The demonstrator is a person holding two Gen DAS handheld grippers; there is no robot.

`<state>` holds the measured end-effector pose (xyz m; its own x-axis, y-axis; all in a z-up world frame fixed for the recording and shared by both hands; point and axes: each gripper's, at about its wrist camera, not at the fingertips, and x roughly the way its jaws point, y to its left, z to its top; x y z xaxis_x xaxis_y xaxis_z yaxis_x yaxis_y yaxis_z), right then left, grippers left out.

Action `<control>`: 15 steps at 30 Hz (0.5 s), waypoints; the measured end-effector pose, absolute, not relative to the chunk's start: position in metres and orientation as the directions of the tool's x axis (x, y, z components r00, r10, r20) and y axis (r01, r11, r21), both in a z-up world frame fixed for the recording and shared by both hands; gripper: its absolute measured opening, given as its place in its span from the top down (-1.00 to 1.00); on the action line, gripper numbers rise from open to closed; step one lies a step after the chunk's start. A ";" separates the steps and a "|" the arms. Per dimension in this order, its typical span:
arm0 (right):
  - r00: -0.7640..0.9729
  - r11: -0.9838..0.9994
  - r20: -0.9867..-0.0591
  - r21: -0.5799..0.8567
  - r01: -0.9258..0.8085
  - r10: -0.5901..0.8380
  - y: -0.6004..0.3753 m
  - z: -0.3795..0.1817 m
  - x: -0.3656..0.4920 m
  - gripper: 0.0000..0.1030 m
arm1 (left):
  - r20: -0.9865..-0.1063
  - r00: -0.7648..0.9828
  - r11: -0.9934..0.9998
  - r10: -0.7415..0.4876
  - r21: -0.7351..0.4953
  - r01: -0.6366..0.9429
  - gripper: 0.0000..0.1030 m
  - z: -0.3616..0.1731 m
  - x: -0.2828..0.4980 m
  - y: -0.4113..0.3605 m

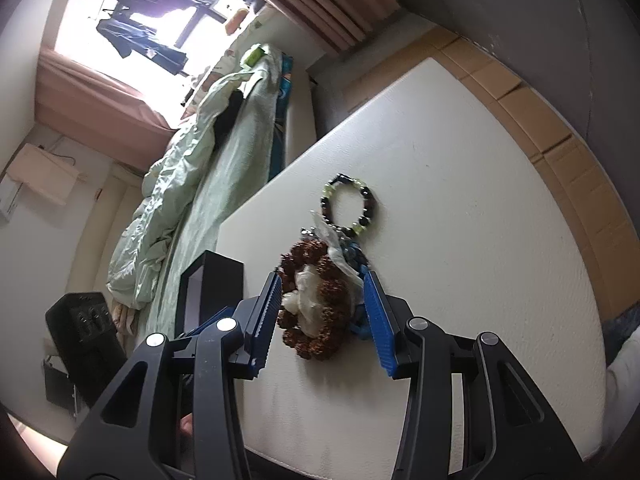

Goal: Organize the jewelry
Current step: 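Move the left tool to the brown bead bracelet and close on it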

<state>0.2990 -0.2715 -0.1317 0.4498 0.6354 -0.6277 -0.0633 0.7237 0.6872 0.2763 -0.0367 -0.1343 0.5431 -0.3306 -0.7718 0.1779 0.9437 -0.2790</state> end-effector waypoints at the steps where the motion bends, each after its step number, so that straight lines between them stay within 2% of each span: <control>1: 0.448 0.727 -0.632 0.685 -0.058 0.632 -0.272 -0.132 0.300 0.15 | -0.776 0.532 0.941 -0.337 -0.288 0.176 -0.16 -0.141 0.281 -0.038; 9: 0.428 0.726 -0.646 0.687 -0.035 0.632 -0.275 -0.136 0.301 0.15 | -0.800 0.461 0.921 -0.385 -0.361 0.144 -0.12 -0.170 0.298 -0.036; 10: 0.428 0.726 -0.646 0.687 -0.035 0.632 -0.274 -0.136 0.300 0.15 | -0.798 0.461 0.921 -0.387 -0.361 0.147 0.02 -0.169 0.298 -0.037; 12: 0.426 0.726 -0.647 0.686 -0.035 0.632 -0.274 -0.137 0.301 0.15 | -0.800 0.451 0.918 -0.396 -0.366 0.156 0.19 -0.172 0.299 -0.038; 13: 0.423 0.725 -0.647 0.688 -0.033 0.634 -0.275 -0.137 0.301 0.14 | -0.798 0.453 0.917 -0.397 -0.365 0.161 0.37 -0.172 0.298 -0.039; 15: 0.416 0.726 -0.650 0.687 -0.034 0.636 -0.273 -0.138 0.301 0.15 | -0.801 0.450 0.919 -0.394 -0.352 0.176 0.41 -0.172 0.295 -0.042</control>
